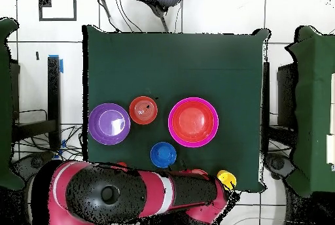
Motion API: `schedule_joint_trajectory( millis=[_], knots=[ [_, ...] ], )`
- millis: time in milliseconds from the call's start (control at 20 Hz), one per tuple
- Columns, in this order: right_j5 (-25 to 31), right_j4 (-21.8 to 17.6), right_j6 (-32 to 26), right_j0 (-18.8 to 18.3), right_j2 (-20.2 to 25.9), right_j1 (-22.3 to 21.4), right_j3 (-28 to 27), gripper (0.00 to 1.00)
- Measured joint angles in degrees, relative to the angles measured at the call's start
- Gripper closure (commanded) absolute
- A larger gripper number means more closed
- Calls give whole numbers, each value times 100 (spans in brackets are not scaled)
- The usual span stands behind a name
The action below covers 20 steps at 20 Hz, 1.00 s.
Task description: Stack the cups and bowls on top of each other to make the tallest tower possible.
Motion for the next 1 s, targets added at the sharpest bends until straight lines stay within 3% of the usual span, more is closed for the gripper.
schedule_joint_trajectory(
  millis=[500, 1000],
  knots=[
    [0, -8, 0, 1, -1, -92, -1, 0],
    [0, 136, 0, 21, 0, 85, -8, 0]
  ],
)
